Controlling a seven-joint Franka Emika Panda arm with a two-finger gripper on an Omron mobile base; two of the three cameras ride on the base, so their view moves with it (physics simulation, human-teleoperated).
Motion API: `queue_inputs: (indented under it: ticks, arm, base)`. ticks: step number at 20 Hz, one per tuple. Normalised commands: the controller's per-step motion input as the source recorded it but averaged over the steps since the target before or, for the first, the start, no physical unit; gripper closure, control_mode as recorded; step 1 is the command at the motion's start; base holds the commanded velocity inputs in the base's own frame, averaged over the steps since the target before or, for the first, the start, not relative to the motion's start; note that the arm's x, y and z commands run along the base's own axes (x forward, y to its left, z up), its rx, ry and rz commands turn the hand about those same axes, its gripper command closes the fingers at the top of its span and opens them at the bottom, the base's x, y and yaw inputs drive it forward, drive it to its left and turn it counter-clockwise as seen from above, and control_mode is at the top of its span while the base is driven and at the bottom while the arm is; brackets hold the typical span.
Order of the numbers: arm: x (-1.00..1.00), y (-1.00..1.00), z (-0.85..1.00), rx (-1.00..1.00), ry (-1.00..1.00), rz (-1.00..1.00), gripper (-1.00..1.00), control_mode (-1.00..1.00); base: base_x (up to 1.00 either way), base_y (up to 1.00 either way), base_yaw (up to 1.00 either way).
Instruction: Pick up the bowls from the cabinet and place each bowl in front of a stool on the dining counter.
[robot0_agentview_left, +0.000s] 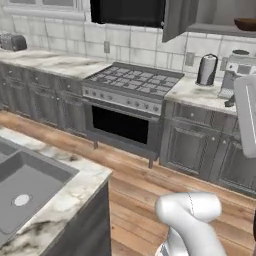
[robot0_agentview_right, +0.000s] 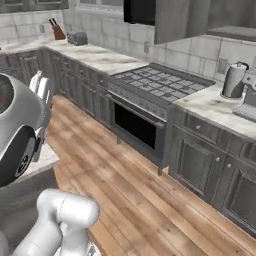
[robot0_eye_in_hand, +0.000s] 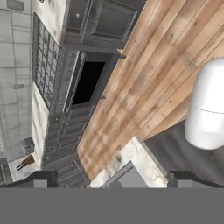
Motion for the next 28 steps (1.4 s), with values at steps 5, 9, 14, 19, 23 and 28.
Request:
queue_inputs:
  ticks: [5,9,14,19,23,28]
  arm:
    - [0.00,0.00,0.00,0.00,0.00,0.00,-1.00,1.00]
    - [0.00,0.00,0.00,0.00,0.00,0.00,-1.00,1.00]
    - [0.00,0.00,0.00,0.00,0.00,0.00,-1.00,1.00]
    - [0.00,0.00,0.00,0.00,0.00,0.00,-1.00,1.00]
    - [0.00,0.00,0.00,0.00,0.00,0.00,-1.00,1.00]
    - [0.00,0.00,0.00,0.00,0.00,0.00,-1.00,1.00]
  base:
    - [0.01,0.00,-0.86]
    - [0.17,0.00,-0.80]
    - [0.46,0.00,-0.71]
    - [0.99,0.23,-0.36]
    - [1.00,0.31,-0.23]
    - [1.00,0.47,-0.12]
